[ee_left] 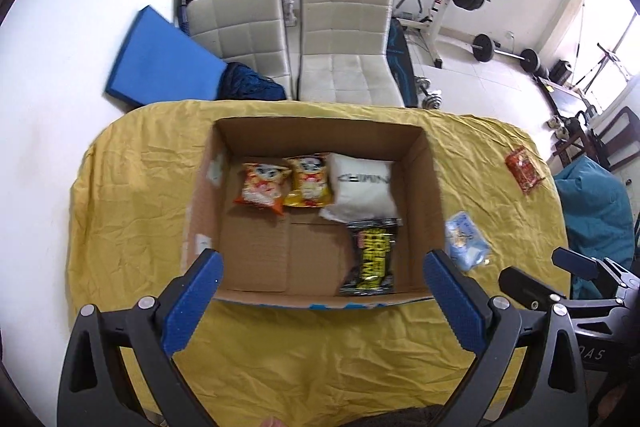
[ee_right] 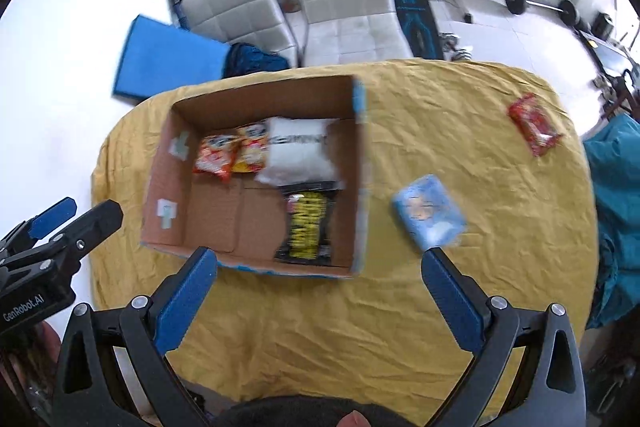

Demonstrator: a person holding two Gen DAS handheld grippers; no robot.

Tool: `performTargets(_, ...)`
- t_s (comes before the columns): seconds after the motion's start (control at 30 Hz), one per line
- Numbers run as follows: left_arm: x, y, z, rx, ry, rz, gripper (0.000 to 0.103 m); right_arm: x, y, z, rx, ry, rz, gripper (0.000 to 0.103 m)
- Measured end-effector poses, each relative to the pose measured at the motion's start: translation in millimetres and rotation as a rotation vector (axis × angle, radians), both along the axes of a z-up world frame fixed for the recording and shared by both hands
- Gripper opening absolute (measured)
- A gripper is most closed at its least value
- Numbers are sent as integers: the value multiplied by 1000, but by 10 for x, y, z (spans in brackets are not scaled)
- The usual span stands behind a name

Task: Organize soft objects
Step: 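Lift both tools away from the box toward the blue packet, then grasp the blue tissue pack with the left tool while the right grasps the red packet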

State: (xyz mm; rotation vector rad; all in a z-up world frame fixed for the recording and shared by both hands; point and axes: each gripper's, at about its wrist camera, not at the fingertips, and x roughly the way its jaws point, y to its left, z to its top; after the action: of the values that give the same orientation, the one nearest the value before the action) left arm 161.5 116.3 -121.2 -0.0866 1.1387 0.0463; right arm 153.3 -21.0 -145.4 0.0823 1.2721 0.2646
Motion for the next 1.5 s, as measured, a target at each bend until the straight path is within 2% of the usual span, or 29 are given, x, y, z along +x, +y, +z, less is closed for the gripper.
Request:
performTargets(0.23,385,-969,-190,-33,55,-91,103,222,-1121,-4,-65,14,-108,103)
performTargets(0.43,724,-1781,-595,-65,194,-118,103,520,-2170,-106,-164,46,-168,103)
performTargets(0.53,892,-2037,-914,-145,302,-69,103,698,-2637,-236,-190,81,-170,103)
performTargets(0.63,1028,-2156,-1300,-217,406,33,103,907,-3056,-426,-194,128,-156,103)
performTargets(0.73,1115,-2267,-1803,-309,561,90,103,1142,-3395,-619,-187,163,-140,103)
performTargets(0.83,1156,-2368,-2168,-276,634,118,103,1418,-3676,-873,-194,197,-116,103)
performTargets(0.9,1188,-2371,-2354,-252,661,156,103,1609,-3795,-1072,-197,223,-98,103)
performTargets(1.0,1238,-2324,-2557,-260,695,229,103,1912,-3886,-1351,-207,252,-69,103)
performTargets(1.1,1323,-2270,-2677,-253,697,280,102,2221,-3887,-1620,-212,272,-42,103)
performTargets(1.27,1472,-2228,-2789,-213,689,300,102,2636,-3704,-2006,-201,312,-8,103)
performTargets(1.37,1509,-2214,-2805,-197,683,293,93,2849,-3573,-2208,-196,331,-8,102)
performTargets(1.4,1511,-2220,-2806,-194,679,284,87,2909,-3536,-2298,-193,354,-18,98)
performTargets(1.47,1546,-2227,-2787,-174,674,260,77,2993,-3485,-2398,-180,380,-19,78)
performTargets(1.5,1547,-2232,-2772,-166,671,251,75,3008,-3447,-2448,-193,387,-17,71)
